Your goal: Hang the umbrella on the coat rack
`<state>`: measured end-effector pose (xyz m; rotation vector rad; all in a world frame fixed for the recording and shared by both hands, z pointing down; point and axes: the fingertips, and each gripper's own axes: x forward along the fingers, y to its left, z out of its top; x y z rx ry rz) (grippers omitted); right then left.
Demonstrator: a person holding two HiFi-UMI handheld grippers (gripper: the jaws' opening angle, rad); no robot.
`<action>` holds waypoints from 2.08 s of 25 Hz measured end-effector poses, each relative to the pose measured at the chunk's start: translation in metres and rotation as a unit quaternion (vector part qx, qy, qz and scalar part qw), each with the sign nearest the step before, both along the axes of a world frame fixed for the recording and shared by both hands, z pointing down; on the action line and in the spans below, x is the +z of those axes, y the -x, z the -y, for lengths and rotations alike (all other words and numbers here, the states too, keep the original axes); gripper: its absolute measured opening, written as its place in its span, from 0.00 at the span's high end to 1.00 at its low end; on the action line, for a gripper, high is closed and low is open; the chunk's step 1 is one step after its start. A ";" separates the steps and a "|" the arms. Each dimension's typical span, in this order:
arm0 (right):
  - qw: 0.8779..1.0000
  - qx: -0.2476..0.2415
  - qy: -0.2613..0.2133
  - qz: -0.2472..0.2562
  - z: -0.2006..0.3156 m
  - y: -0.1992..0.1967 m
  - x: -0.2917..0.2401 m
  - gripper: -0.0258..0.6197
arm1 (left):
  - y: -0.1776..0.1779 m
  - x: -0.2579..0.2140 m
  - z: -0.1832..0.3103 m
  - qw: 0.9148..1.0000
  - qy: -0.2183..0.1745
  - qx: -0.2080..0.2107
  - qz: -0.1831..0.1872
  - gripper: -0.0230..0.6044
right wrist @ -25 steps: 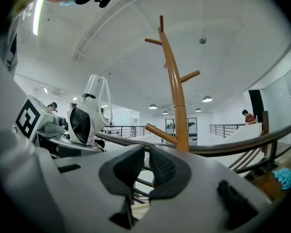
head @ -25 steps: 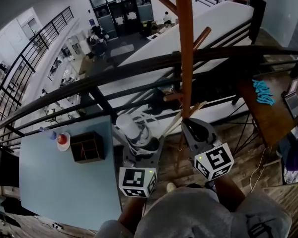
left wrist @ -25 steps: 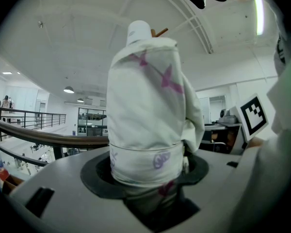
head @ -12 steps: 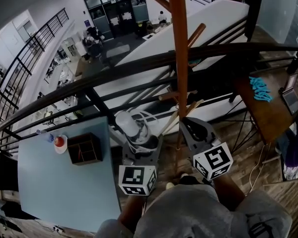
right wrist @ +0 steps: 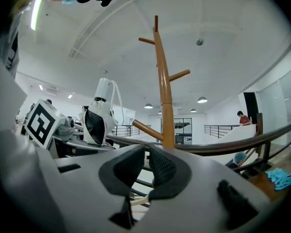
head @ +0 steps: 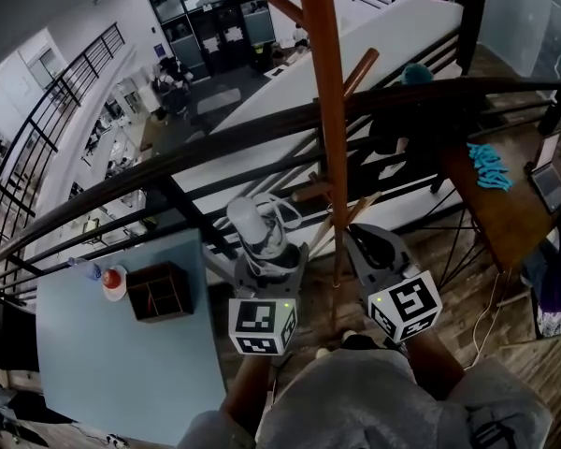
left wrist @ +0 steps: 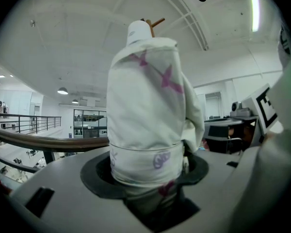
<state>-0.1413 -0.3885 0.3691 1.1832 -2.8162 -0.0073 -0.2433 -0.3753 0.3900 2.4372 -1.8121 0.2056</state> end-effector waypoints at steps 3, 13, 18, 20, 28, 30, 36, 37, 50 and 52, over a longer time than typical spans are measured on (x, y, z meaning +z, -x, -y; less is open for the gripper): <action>1.000 0.003 0.001 -0.001 0.005 -0.002 0.001 0.89 | 0.000 0.001 0.014 1.000 0.001 0.002 0.008 0.51; 1.000 0.010 0.002 -0.002 0.018 -0.009 0.003 0.89 | 0.007 0.025 0.038 0.999 0.029 -0.005 0.027 0.51; 1.000 0.012 0.003 -0.004 0.023 -0.010 0.002 0.89 | 0.009 0.043 0.047 0.998 0.049 -0.011 0.033 0.51; 1.000 0.013 0.002 -0.003 0.025 -0.011 0.001 0.89 | 0.011 0.050 0.049 0.998 0.057 -0.013 0.037 0.51; 1.000 0.018 0.004 -0.004 0.028 -0.015 0.004 0.89 | 0.027 0.077 0.050 0.995 0.087 -0.033 0.039 0.51; 1.000 0.017 0.005 -0.004 0.027 -0.015 0.005 0.89 | 0.030 0.084 0.050 0.994 0.095 -0.037 0.041 0.51; 1.000 0.015 0.006 -0.004 0.023 -0.014 0.007 0.89 | 0.027 0.107 0.041 0.991 0.123 -0.035 0.039 0.51; 1.000 0.015 0.006 -0.004 0.022 -0.014 0.008 0.89 | 0.025 0.111 0.039 0.990 0.129 -0.032 0.038 0.51; 1.000 0.024 0.020 -0.004 0.001 -0.026 0.021 0.89 | -0.009 0.169 -0.001 0.983 0.184 -0.004 0.030 0.51; 0.999 0.024 0.023 -0.005 -0.003 -0.027 0.024 0.89 | -0.013 0.181 -0.008 0.981 0.194 -0.002 0.033 0.51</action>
